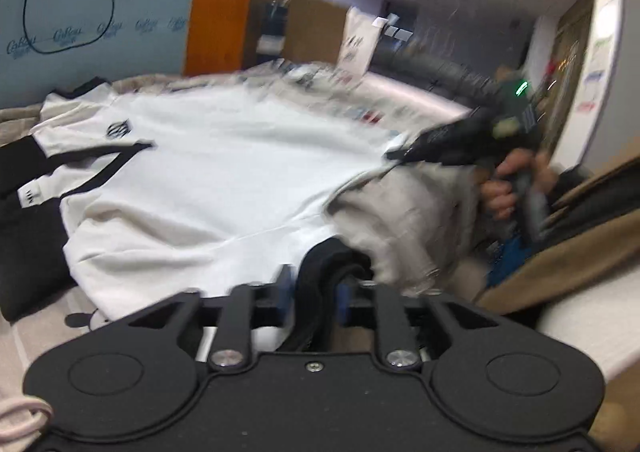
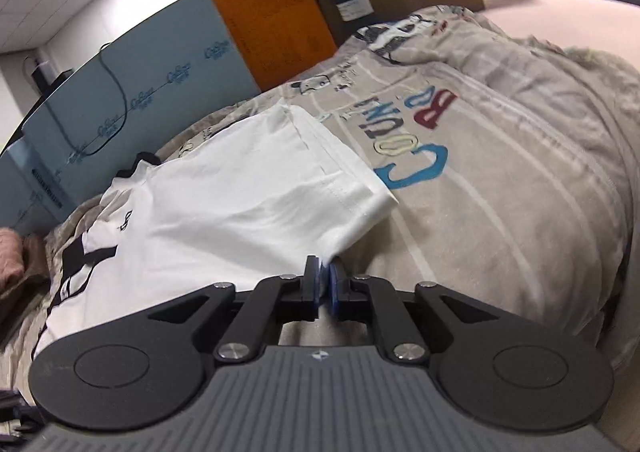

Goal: Fold clothes
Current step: 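Grasp the T-shirt hem with the right gripper while the left gripper holds the black trim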

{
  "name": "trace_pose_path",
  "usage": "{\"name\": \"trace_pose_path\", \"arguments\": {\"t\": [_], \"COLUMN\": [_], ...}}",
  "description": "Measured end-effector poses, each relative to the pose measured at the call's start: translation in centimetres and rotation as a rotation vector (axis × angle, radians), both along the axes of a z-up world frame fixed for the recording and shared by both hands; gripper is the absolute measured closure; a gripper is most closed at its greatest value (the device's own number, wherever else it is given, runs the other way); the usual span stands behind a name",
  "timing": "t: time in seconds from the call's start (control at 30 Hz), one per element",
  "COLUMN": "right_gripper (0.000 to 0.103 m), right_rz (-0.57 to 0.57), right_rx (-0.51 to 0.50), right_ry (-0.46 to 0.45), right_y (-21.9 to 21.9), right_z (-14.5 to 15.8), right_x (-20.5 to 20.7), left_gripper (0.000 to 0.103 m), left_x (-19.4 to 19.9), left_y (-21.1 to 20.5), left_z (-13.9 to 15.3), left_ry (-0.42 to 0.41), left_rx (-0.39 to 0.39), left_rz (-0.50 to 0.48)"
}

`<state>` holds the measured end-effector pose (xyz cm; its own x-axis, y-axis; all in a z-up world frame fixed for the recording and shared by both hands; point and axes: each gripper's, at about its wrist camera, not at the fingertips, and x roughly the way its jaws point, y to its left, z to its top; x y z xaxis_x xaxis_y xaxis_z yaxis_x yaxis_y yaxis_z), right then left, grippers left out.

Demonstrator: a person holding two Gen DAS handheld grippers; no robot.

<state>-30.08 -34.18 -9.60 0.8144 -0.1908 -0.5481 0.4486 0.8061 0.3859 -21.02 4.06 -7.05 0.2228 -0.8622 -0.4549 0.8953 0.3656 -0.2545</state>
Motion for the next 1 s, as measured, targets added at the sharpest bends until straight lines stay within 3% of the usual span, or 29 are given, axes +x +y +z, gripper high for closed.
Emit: {"name": "trace_pose_path", "arguments": {"t": [0.03, 0.07, 0.1, 0.2, 0.33, 0.43, 0.5, 0.57, 0.83, 0.93, 1.0], "right_gripper": [0.072, 0.063, 0.055, 0.056, 0.055, 0.055, 0.055, 0.055, 0.054, 0.053, 0.051], "right_rz": [0.004, -0.005, -0.015, -0.077, -0.070, 0.048, 0.175, 0.294, 0.670, 0.808, 0.856], "right_rx": [-0.013, -0.018, -0.023, -0.054, -0.115, -0.099, -0.097, -0.102, -0.115, -0.126, -0.142], "right_ry": [-0.007, -0.018, -0.030, -0.057, -0.120, -0.160, -0.177, -0.193, -0.196, -0.193, -0.194], "right_y": [-0.2, -0.6, -1.0, -2.0, -2.2, -1.0, 0.5, 2.3, 7.1, 8.7, 9.2], "right_z": [0.4, 0.7, 1.0, 1.9, 3.2, 3.6, 3.6, 3.6, 3.1, 2.9, 2.9], "right_x": [-0.3, -0.6, -0.9, -1.1, 0.1, 2.1, 3.5, 4.8, 7.4, 7.8, 7.4], "left_gripper": [0.039, 0.030, 0.030, 0.030, 0.036, 0.042, 0.055, 0.096, 0.098, 0.092, 0.083], "left_x": [0.0, 0.1, 0.6, 2.7, 6.2, 8.4, 9.3, 9.8, 6.9, 7.4, 7.0], "left_y": [1.2, 2.4, 3.7, 7.1, 9.2, 8.9, 8.1, 7.1, 8.1, 7.6, 7.1], "left_z": [0.7, 1.5, 2.1, 2.4, 0.4, -0.8, -0.5, -1.0, 0.1, -0.4, 0.0], "left_ry": [0.017, 0.036, 0.062, 0.169, 0.383, 0.509, 0.505, 0.479, 0.243, 0.191, 0.097], "left_rx": [-0.060, -0.111, -0.148, -0.192, -0.172, -0.200, -0.192, -0.143, -0.045, 0.011, 0.064], "left_rz": [0.023, 0.070, 0.144, 0.453, 0.730, 0.781, 0.792, 0.806, 0.886, 0.884, 0.873]}}
